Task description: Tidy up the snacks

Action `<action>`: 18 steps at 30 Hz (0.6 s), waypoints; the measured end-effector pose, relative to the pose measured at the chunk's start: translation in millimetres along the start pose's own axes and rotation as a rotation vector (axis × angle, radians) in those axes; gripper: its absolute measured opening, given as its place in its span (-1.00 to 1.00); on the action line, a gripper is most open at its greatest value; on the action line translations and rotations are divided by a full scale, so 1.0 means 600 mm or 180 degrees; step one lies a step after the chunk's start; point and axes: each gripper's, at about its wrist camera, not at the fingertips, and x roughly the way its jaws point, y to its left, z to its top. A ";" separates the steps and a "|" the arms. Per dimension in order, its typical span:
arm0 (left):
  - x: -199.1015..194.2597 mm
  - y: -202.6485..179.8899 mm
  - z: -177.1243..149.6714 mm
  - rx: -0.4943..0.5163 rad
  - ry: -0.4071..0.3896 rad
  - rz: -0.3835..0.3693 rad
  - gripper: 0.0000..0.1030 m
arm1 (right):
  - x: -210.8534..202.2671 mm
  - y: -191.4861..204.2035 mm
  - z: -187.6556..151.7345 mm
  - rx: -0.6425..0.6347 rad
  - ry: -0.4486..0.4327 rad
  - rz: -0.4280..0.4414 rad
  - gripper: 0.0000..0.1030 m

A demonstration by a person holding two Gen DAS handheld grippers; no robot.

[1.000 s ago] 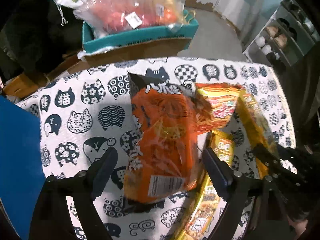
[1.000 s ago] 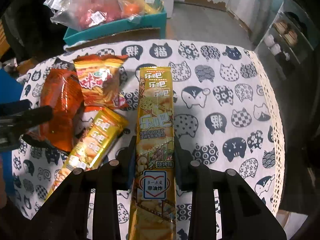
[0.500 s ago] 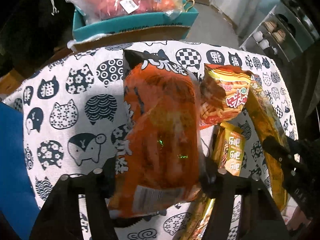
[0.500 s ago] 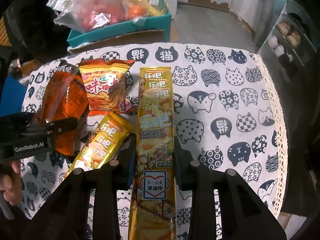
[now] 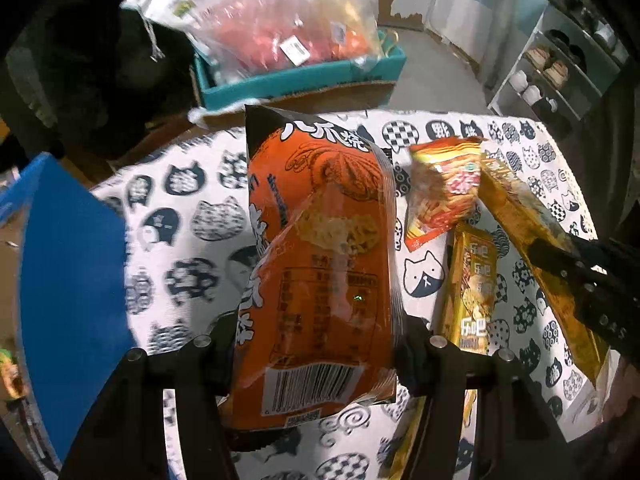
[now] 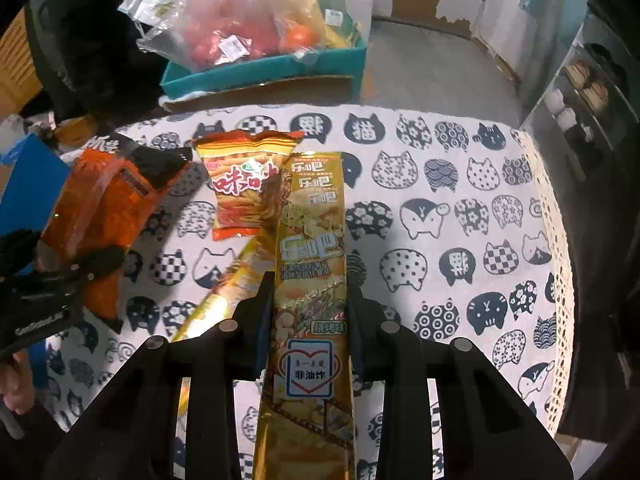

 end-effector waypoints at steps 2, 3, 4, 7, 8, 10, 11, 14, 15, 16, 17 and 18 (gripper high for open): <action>-0.020 0.002 -0.004 0.0050 -0.0078 0.0059 0.18 | -0.006 0.006 0.001 -0.0005 -0.0008 0.0023 -0.42; -0.034 0.004 -0.007 0.0074 -0.0127 0.0077 0.18 | -0.010 0.009 0.001 -0.0012 -0.0018 0.0043 -0.42; -0.042 0.006 -0.009 0.0083 -0.0154 0.0089 0.18 | -0.013 0.013 0.002 -0.0019 -0.0028 0.0057 -0.42; -0.070 0.012 -0.014 0.0091 -0.0241 0.0111 0.18 | -0.023 0.026 0.004 -0.0058 -0.0067 0.0078 -0.42; -0.077 0.014 -0.017 0.0086 -0.0262 0.0113 0.18 | -0.027 0.029 0.004 -0.0065 -0.0084 0.0084 -0.42; -0.094 0.017 -0.021 0.0085 -0.0318 0.0127 0.18 | -0.036 0.033 0.005 -0.0059 -0.0123 0.0105 -0.42; -0.105 0.019 -0.024 0.0085 -0.0355 0.0139 0.18 | -0.041 0.036 0.006 -0.0052 -0.0140 0.0128 -0.42; -0.129 0.028 -0.032 0.0085 -0.0431 0.0160 0.18 | -0.052 0.042 0.008 -0.0037 -0.0172 0.0190 -0.42; -0.139 0.031 -0.035 0.0083 -0.0460 0.0175 0.18 | -0.056 0.046 0.008 -0.0039 -0.0184 0.0206 -0.42; -0.146 0.034 -0.037 0.0079 -0.0483 0.0187 0.18 | -0.060 0.050 0.008 -0.0046 -0.0193 0.0218 -0.42; -0.152 0.037 -0.039 0.0077 -0.0508 0.0198 0.18 | -0.063 0.054 0.009 -0.0056 -0.0201 0.0229 -0.42; -0.162 0.042 -0.043 0.0072 -0.0544 0.0213 0.18 | -0.066 0.060 0.010 -0.0068 -0.0212 0.0240 -0.42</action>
